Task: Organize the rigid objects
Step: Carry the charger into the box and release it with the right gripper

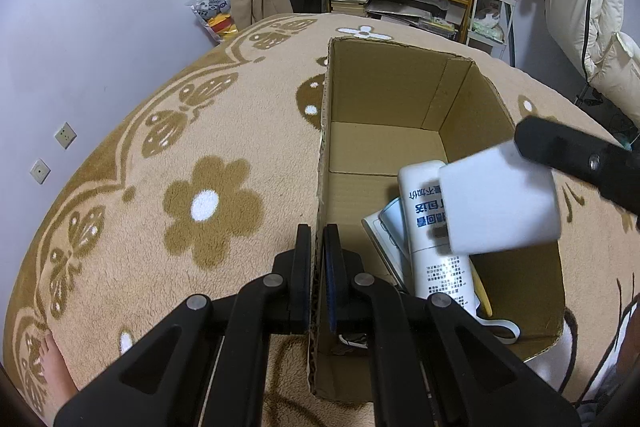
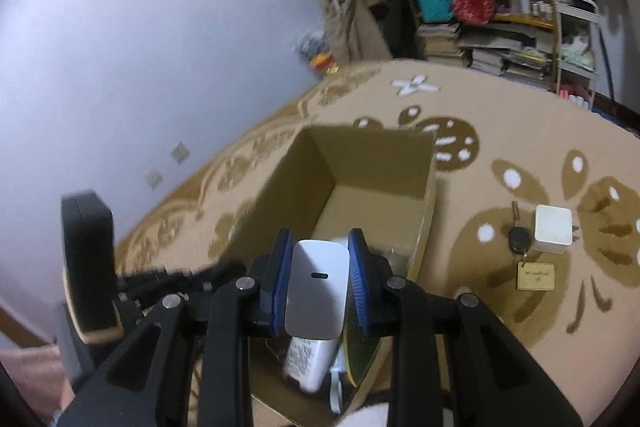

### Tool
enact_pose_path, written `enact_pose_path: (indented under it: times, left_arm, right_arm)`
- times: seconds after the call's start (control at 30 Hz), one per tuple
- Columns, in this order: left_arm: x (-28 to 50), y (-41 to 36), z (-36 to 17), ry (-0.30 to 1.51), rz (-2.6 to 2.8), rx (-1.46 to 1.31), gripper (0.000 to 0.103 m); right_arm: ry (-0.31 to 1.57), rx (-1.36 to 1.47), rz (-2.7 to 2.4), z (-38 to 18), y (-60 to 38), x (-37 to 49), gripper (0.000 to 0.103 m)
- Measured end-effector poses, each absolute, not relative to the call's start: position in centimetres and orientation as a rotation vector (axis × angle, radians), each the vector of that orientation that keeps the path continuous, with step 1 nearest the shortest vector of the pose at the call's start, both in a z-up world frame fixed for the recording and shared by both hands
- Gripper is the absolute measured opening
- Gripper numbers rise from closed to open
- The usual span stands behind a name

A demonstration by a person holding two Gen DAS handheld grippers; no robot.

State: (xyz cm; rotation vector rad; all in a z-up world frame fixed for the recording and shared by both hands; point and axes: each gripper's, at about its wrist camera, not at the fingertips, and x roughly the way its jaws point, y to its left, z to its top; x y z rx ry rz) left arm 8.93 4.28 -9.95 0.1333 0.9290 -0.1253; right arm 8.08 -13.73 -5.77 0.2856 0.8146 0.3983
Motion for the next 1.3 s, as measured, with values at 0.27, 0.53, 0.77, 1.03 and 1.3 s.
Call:
enact_pose_path:
  times: [0.27, 0.53, 0.77, 1.03, 1.3]
  left_arm:
    - [8.9, 4.3, -9.9, 0.929, -0.127, 0.131, 0.006]
    - [8.8, 4.2, -9.9, 0.927, -0.131, 0.137, 0.006]
    - [8.9, 4.3, -9.8, 0.927, -0.129, 0.135, 0.006]
    - [9.1, 4.2, -10.0, 0.929, -0.126, 0.14, 0.006]
    - [9.1, 4.3, -10.1, 0.929, -0.126, 0.144, 0.007]
  right_arm:
    - [0.841, 0.295, 0.403, -5.9, -15.0, 8.1, 0.031]
    - [0.78, 0.357, 0.359, -4.7, -17.1, 7.9, 0.05]
    - [0.815, 0.357, 0.161, -5.5, -20.2, 9.0, 0.086]
    - [0.874, 0.215, -0.041, -7.7, -23.5, 9.8, 0.103]
    - [0.914, 0.257, -0.108, -11.4, -26.2, 10.6, 0.103]
